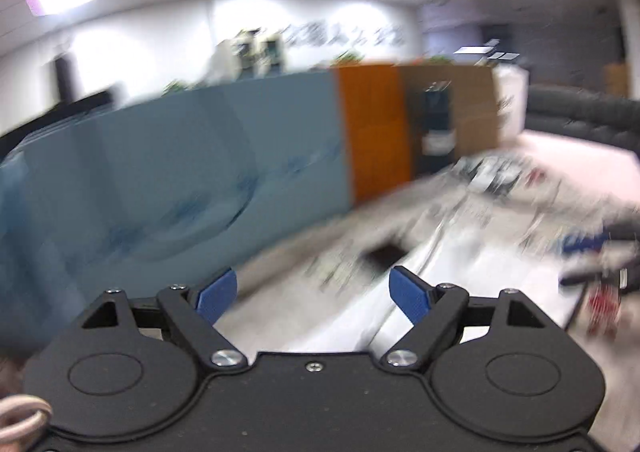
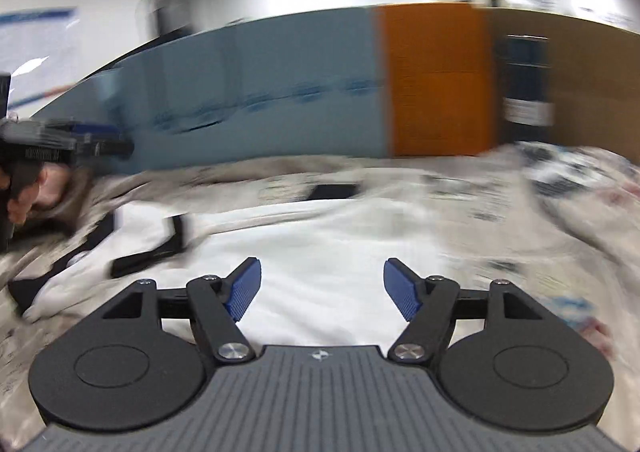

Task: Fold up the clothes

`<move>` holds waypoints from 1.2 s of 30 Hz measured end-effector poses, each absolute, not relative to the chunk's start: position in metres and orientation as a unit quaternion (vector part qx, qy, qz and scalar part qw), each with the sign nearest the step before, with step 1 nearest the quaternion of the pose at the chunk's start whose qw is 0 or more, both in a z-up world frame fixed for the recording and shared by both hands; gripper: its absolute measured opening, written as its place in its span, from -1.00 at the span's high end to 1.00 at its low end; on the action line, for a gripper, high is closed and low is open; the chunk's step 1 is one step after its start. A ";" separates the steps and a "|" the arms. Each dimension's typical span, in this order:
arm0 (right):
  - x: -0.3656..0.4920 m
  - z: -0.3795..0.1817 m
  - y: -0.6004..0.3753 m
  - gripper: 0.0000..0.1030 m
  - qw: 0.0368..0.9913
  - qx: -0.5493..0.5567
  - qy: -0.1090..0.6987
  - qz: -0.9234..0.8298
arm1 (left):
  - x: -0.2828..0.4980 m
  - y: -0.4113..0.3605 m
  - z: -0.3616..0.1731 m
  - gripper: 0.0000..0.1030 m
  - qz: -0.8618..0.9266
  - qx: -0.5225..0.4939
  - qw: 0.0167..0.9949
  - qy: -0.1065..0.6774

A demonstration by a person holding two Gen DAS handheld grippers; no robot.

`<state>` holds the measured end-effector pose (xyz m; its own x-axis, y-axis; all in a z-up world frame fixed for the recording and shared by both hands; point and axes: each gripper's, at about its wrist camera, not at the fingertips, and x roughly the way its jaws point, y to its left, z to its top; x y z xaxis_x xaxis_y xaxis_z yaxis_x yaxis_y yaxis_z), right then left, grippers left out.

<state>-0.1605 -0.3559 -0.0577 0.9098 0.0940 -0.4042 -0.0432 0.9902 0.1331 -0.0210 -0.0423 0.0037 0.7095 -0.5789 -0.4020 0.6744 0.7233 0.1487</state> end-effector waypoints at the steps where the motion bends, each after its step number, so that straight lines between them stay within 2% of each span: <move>1: -0.150 -0.056 -0.346 -0.27 0.973 0.052 0.214 0.061 | -0.026 -0.030 -0.006 -0.58 -0.331 0.148 0.915 0.178; 7: -0.089 -0.052 -0.284 -0.26 0.946 0.034 0.276 0.168 | -0.046 0.005 -0.056 -0.58 -0.312 0.161 0.902 0.250; 9: -0.071 -0.052 -0.267 -0.23 0.935 0.041 0.300 0.187 | -0.045 0.007 -0.059 -0.58 -0.304 0.161 0.907 0.242; 13: -0.069 -0.046 -0.244 -0.22 0.943 -0.037 0.278 0.179 | -0.048 0.006 -0.056 -0.58 -0.323 0.201 0.904 0.196; 18: -0.029 -0.049 -0.249 -0.17 0.933 0.004 0.322 0.162 | -0.060 -0.038 -0.062 -0.61 -0.402 0.279 0.856 0.164; 19: -0.020 -0.051 -0.250 -0.07 0.930 0.017 0.334 0.154 | -0.057 -0.046 -0.066 -0.54 -0.411 0.285 0.849 0.171; 20: -0.011 -0.054 -0.252 -0.01 0.926 0.030 0.345 0.149 | -0.053 -0.052 -0.070 -0.28 -0.418 0.284 0.843 0.184; 21: -0.003 -0.057 -0.254 0.21 0.923 0.042 0.355 0.144 | -0.045 -0.055 -0.072 -0.10 -0.424 0.271 0.840 0.204; 22: 0.003 -0.060 -0.257 0.56 0.920 0.055 0.363 0.140 | -0.038 -0.057 -0.074 0.17 -0.429 0.259 0.836 0.224; 23: 0.009 -0.062 -0.260 0.67 0.916 0.070 0.369 0.141 | -0.030 -0.058 -0.074 0.42 -0.438 0.239 0.832 0.244; 25: 0.017 -0.058 -0.270 0.77 0.913 0.108 0.366 0.142 | -0.022 -0.054 -0.065 0.65 -0.451 0.204 0.832 0.251; 30: 0.042 -0.038 -0.281 0.79 0.916 0.156 0.343 0.142 | -0.002 -0.052 -0.033 0.72 -0.442 0.168 0.852 0.223; 34: 0.062 -0.034 -0.292 0.79 0.902 0.192 0.356 0.149 | 0.016 -0.044 -0.024 0.71 -0.469 0.132 0.836 0.254; 36: 0.060 -0.039 -0.296 0.79 0.890 0.210 0.370 0.162 | 0.012 -0.043 -0.032 0.62 -0.481 0.153 0.819 0.273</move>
<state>0.0604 -0.2963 -0.0389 0.6738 0.4445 -0.5903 -0.1340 0.8591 0.4939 0.0123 -0.0428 -0.0315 0.3886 -0.7043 -0.5942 0.8713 0.4906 -0.0117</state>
